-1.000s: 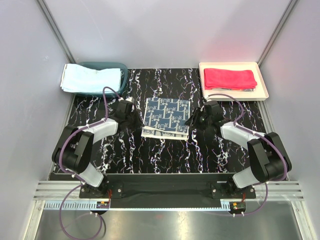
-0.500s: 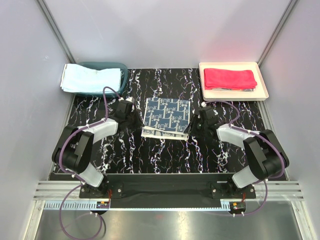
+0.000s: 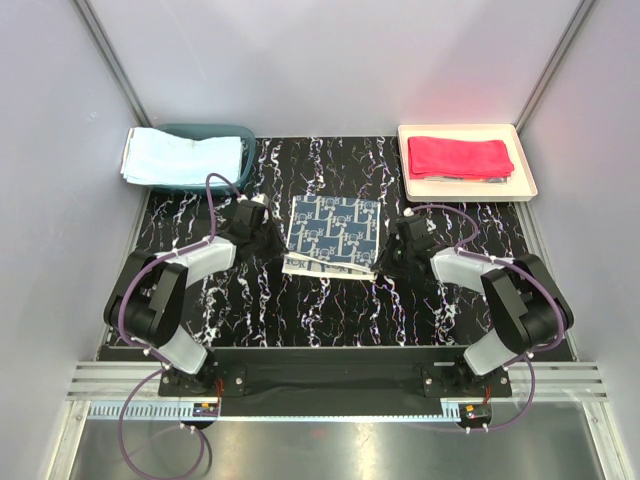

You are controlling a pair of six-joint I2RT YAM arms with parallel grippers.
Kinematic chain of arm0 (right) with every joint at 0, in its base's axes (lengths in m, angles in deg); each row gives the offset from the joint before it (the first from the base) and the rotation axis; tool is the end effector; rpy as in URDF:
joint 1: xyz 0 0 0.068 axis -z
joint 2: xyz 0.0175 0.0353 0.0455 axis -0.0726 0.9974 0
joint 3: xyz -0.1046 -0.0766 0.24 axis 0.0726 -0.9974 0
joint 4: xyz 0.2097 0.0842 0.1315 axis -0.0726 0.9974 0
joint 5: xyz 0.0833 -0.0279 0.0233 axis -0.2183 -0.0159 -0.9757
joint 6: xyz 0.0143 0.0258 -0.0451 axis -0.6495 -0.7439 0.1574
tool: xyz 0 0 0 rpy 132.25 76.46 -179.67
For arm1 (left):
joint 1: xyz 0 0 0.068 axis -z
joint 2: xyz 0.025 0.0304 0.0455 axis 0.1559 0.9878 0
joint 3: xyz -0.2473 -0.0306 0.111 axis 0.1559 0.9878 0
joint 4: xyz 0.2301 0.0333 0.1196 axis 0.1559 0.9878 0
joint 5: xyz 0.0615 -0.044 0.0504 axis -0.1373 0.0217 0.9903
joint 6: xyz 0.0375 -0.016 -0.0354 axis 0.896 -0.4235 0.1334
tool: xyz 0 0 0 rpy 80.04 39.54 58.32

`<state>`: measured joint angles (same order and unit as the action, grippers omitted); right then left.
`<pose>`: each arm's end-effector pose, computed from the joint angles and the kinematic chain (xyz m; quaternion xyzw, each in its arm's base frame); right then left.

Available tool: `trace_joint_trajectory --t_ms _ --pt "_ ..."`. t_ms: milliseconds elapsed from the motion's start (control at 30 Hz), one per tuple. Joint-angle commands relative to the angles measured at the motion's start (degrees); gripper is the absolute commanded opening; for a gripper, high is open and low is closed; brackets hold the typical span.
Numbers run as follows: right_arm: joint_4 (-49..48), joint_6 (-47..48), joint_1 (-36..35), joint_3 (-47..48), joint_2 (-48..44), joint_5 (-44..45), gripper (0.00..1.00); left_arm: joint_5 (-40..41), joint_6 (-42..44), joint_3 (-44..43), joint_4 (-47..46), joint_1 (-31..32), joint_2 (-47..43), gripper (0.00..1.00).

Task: Fold and stack the towels
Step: Fold the towel

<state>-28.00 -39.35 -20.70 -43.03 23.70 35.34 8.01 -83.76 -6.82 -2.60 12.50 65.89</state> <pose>0.2607 0.1267 0.1463 0.1040 0.9356 0.2384 0.2389 0.2890 -0.1191 0.1666 -0.0926 0.9284 -0.2283 0.2780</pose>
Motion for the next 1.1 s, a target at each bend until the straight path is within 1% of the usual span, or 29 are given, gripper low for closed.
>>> trace_joint_trajectory --t_ms 0,67,133,267,467,600,800,967,1033,1067 --pt "-1.69 -1.32 -0.54 0.49 0.11 -0.48 0.14 0.69 1.07 -0.10 -1.86 0.23 -2.23 0.00" --pt "-0.99 -1.24 -0.63 1.10 -1.03 -0.21 0.08 0.78 1.33 -0.36 -1.16 0.15 -3.45 0.00" --pt "0.85 -0.89 -0.63 2.06 -2.34 0.05 0.04 1.22 1.69 -0.54 -0.11 0.23 -4.60 0.00" --pt "3.75 -0.27 -0.63 3.12 -6.65 0.76 0.02 2.27 2.04 -0.54 1.48 0.15 -8.81 0.00" --pt "6.66 0.17 -0.63 3.56 -10.44 0.76 0.02 3.77 2.66 -0.54 4.29 0.15 -12.51 0.00" --pt "6.14 -0.36 -1.15 2.43 -11.05 0.32 0.01 3.86 2.66 1.39 4.12 0.23 -14.01 0.00" --pt "2.01 -1.50 -1.86 -1.26 -8.42 -0.91 0.01 3.24 1.60 6.57 0.87 1.29 -12.87 0.00" --pt "-1.69 -2.82 -2.73 -3.73 -4.82 -2.41 0.02 3.07 0.72 10.35 -2.47 2.78 -10.15 0.00" --pt "-3.70 -2.91 -2.91 -4.17 -3.77 -2.32 0.05 2.98 0.28 11.15 -3.52 3.48 -9.18 0.00" --pt "-3.80 -2.91 -3.00 -4.26 -3.58 -2.41 0.06 2.98 0.11 11.84 -3.79 3.83 -9.00 0.05"
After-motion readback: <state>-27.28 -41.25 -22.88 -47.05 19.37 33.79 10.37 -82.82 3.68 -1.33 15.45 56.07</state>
